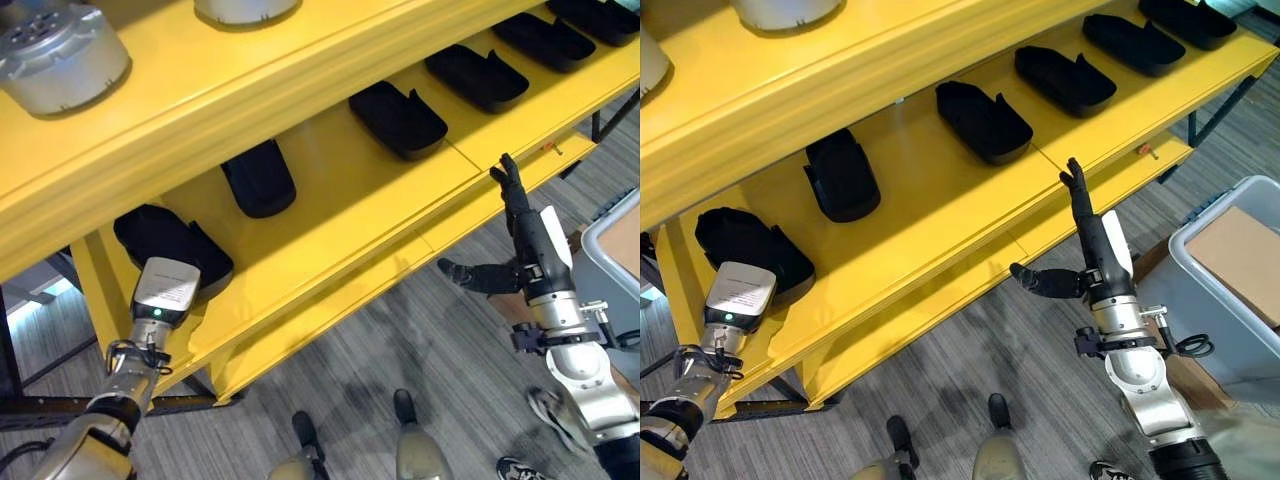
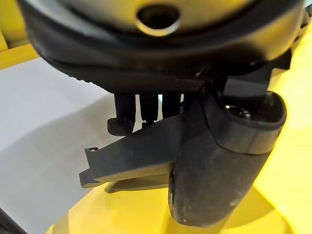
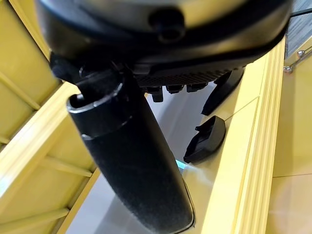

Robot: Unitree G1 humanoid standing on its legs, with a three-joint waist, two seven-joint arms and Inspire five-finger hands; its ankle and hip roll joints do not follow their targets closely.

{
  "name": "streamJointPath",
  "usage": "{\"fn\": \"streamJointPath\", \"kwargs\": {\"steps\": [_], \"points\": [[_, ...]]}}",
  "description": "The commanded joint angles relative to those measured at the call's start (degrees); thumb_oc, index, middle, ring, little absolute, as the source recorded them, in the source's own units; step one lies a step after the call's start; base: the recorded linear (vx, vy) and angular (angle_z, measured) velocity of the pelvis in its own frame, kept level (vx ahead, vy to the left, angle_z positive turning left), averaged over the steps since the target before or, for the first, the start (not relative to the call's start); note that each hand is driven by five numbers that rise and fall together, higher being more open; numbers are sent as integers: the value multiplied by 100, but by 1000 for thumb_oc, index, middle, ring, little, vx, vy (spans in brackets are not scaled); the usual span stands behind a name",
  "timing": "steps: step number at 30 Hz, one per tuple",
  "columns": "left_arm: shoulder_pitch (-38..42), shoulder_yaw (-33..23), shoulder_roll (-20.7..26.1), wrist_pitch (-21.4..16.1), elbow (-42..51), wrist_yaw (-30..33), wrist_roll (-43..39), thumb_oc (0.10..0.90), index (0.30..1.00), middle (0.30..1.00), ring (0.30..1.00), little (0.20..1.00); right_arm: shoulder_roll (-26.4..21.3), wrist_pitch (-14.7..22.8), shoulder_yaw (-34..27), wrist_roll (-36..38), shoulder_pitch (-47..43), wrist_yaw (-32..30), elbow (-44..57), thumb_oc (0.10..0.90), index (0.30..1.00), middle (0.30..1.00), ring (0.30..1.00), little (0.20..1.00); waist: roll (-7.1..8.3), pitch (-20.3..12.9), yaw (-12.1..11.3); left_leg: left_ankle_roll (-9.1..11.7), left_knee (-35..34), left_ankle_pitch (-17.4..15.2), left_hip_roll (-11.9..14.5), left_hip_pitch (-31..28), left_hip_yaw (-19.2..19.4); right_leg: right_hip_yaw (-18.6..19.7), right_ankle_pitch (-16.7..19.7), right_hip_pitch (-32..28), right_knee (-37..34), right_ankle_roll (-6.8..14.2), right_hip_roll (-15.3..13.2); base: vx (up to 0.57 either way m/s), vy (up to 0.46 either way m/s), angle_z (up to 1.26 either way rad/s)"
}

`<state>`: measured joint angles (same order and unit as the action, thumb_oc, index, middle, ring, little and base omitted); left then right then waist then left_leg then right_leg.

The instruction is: Move parts from the plastic box to the shelf.

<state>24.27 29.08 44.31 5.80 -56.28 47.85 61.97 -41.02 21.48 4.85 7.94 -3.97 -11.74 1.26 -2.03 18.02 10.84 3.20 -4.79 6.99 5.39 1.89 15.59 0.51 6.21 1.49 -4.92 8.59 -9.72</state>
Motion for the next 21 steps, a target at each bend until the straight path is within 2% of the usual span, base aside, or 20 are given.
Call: {"fn": "streamJointPath", "kwargs": {"steps": [1,8,12,17,19,20,21], "points": [[-32,264,412,-57,-694,-415,701,400,300,300,300,300,-331,381,-483,43,-713,-183,298,900,1000,1000,1000,1000,115,-130,-80,-152,479,-826,-32,-50,-93,-159,-748,340,937,65,-40,37,97,2],[202,427,626,-217,-638,-506,880,400,300,300,300,300,-385,355,-478,100,-798,-156,248,900,1000,1000,1000,1000,81,-16,-15,-248,646,-945,-132,-18,-4,-95,-780,442,1143,128,-145,10,80,-1],[209,531,625,-340,-573,-548,1311,400,300,300,300,300,-304,341,-505,96,-687,-115,365,900,1000,1000,1000,1000,71,20,13,-317,683,-1007,-180,-58,48,-89,-803,465,1269,171,-179,15,31,-5],[52,579,577,-328,-673,-553,1134,402,303,303,303,303,-259,271,-488,94,-594,-104,425,900,1000,1000,1000,1000,66,-27,19,-351,671,-1043,-203,-163,84,-108,-817,396,1295,195,-204,30,1,-1],[38,586,565,-386,-710,-672,983,578,550,550,550,550,-253,248,-484,96,-583,-98,448,900,1000,1000,1000,1000,61,-27,20,-352,673,-1051,-206,-180,90,-112,-826,382,1303,194,-206,7,0,-2],[23,610,524,-401,-699,-727,835,900,1000,1000,1000,1000,-228,241,-474,68,-586,-81,439,900,1000,1000,1000,1000,52,-24,18,-352,667,-1056,-210,-203,89,-118,-834,366,1311,192,-204,0,0,0],[38,634,506,-435,-683,-759,880,900,1000,1000,1000,1000,-221,209,-459,73,-609,-76,443,900,1000,1000,1000,1000,52,-20,13,-352,654,-1060,-215,-220,88,-124,-840,352,1307,195,-202,0,0,0]]}}
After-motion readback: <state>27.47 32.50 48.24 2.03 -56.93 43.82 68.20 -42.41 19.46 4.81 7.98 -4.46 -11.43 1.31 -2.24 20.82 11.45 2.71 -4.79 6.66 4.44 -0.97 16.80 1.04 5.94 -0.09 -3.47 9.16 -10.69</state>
